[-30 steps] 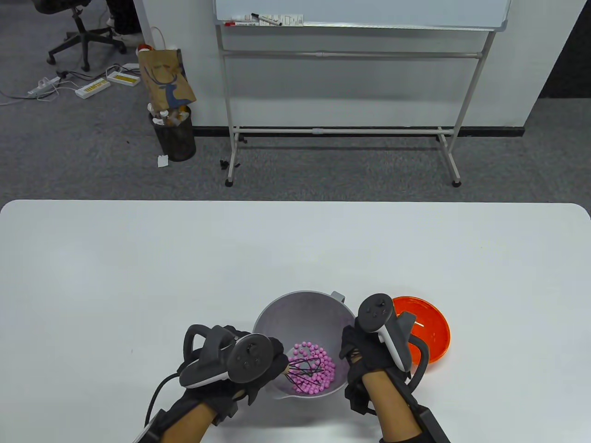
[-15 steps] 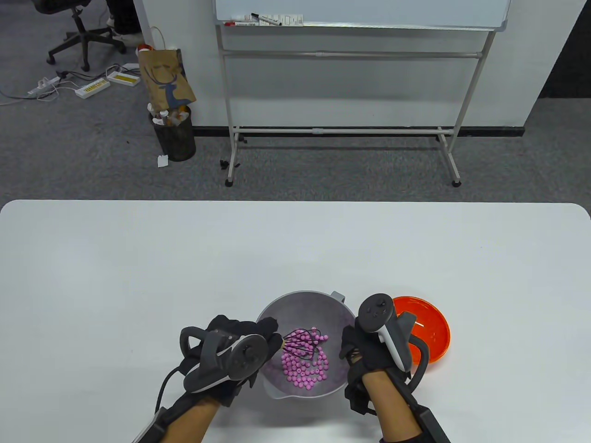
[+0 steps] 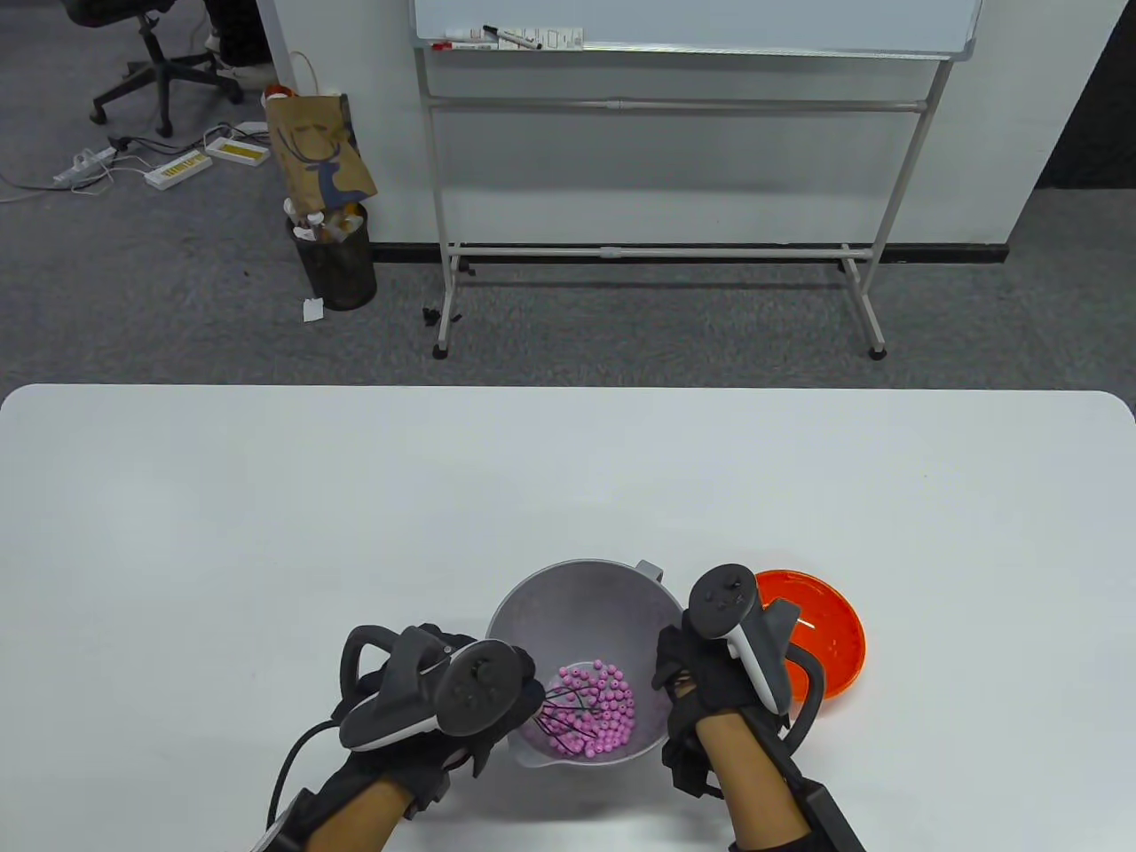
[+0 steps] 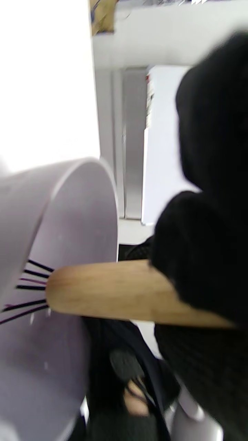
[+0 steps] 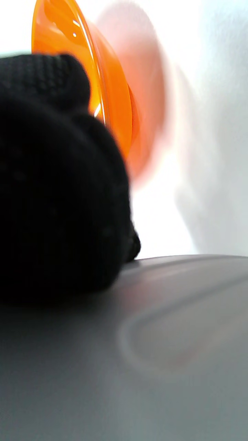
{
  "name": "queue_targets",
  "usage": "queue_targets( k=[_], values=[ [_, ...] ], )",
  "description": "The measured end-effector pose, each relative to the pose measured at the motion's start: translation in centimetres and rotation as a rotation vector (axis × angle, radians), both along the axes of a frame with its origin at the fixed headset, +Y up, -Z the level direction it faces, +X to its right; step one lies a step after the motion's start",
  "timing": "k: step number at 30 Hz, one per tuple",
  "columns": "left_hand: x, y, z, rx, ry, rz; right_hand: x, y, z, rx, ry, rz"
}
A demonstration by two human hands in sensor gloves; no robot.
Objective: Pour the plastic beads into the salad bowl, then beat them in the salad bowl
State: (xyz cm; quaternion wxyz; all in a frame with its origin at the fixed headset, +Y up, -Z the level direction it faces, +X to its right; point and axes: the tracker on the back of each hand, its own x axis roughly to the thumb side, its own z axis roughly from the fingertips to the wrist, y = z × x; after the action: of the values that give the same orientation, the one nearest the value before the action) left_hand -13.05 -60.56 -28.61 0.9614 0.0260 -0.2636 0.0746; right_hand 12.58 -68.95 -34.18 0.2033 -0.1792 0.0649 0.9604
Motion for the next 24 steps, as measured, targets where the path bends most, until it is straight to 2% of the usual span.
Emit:
queue_targets(
  k=[1, 5, 7, 11, 16, 24],
  values=[
    [0.1, -0.4, -0.1, -0.007, 0.008, 0.029, 0.0, 0.0, 0.0, 0.0, 0.0, 0.0],
    [0.2, -1.9, -0.8, 0.09, 0.054, 0.066, 0.0, 0.0, 0.0, -0.001, -0.001, -0.001],
    [0.0, -2.1, -1.0, 0.163, 0.085, 0.049, 0.0, 0.0, 0.0, -0.001, 0.0, -0.002],
    [-0.2, -2.6, -1.1, 0.234, 0.108, 0.031, 0.0, 0.0, 0.0, -0.002, -0.001, -0.001],
    [-0.5, -2.2, -1.0, 0.294, 0.138, -0.051, 0.0, 0.0, 0.0, -0.001, 0.0, -0.002],
    [0.3, -0.3, 0.4, 0.281, 0.129, -0.21, 0.0, 0.0, 0.0, -0.002, -0.001, -0.001]
  ],
)
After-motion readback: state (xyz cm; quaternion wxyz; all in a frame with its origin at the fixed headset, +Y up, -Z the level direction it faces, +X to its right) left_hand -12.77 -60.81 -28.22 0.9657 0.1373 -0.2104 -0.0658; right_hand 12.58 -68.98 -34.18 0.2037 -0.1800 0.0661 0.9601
